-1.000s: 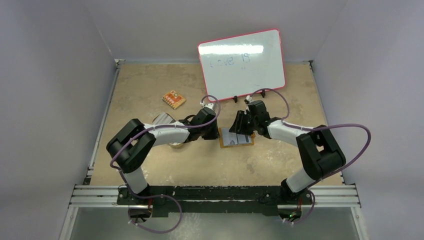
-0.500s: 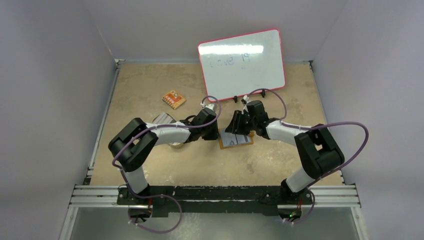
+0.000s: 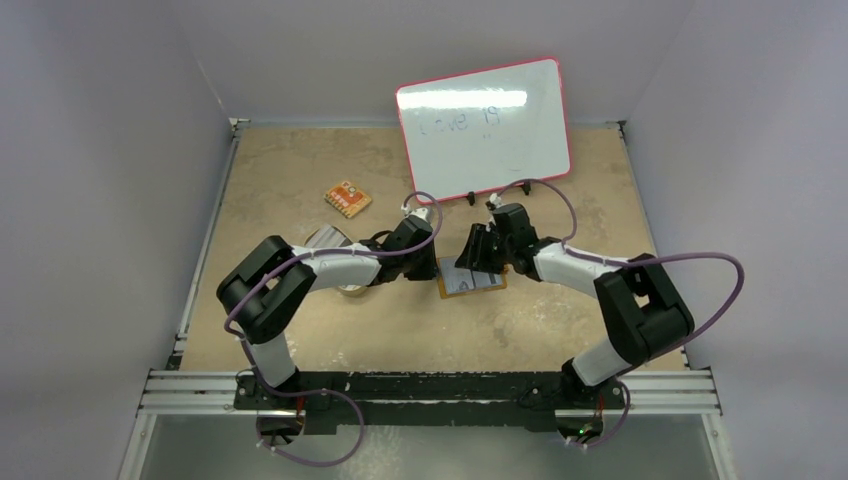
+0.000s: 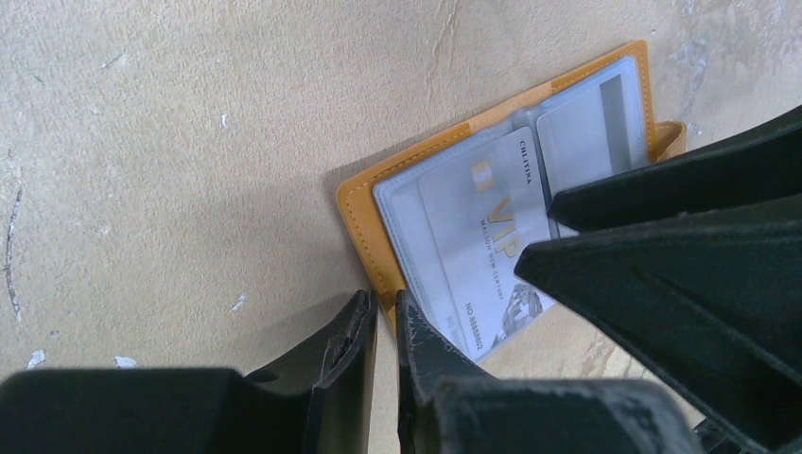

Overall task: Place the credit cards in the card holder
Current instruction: Insert the credit card into the card holder.

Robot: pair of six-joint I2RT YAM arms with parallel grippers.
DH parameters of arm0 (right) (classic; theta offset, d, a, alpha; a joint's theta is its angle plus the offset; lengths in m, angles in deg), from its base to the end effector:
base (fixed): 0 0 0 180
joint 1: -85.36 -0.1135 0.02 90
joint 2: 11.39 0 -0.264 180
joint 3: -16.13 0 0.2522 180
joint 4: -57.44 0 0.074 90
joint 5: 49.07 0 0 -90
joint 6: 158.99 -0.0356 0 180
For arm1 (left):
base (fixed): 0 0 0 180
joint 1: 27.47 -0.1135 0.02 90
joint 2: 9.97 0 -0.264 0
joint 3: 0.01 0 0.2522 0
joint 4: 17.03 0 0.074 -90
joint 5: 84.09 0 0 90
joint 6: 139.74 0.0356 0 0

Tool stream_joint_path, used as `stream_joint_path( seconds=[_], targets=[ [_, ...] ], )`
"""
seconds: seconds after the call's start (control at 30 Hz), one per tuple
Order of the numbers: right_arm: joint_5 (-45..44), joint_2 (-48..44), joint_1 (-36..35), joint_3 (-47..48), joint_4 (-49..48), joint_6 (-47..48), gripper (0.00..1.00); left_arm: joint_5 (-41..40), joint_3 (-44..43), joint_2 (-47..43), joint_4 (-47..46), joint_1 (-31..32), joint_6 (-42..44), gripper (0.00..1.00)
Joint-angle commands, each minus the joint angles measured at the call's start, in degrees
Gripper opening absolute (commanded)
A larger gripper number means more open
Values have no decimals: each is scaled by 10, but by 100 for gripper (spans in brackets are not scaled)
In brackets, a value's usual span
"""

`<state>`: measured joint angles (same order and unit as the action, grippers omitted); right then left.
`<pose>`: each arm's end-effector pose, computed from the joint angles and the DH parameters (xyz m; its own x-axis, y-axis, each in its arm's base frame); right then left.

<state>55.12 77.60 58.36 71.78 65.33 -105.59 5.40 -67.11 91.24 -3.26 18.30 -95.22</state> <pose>0.2702 0.1474 0.1673 -0.8318 0.2249 -0.5074 -0.1351 0.8047 0.5781 0.2469 -0.2532 0.1497 -0.8707 -0.1277 -0.4750 0.1306 0.8710 -0.4736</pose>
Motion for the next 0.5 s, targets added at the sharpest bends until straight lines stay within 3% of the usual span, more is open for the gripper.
stream_joint_path(
  seconds=[0.0,0.47],
  targets=[
    [-54,-21,-3,21,23,18,48,-8,-13,-5,-26,1,-2,12],
    [-4,12,-15,1,-32,0,48,-10,-11,-6,-31,1,-4,12]
  ],
)
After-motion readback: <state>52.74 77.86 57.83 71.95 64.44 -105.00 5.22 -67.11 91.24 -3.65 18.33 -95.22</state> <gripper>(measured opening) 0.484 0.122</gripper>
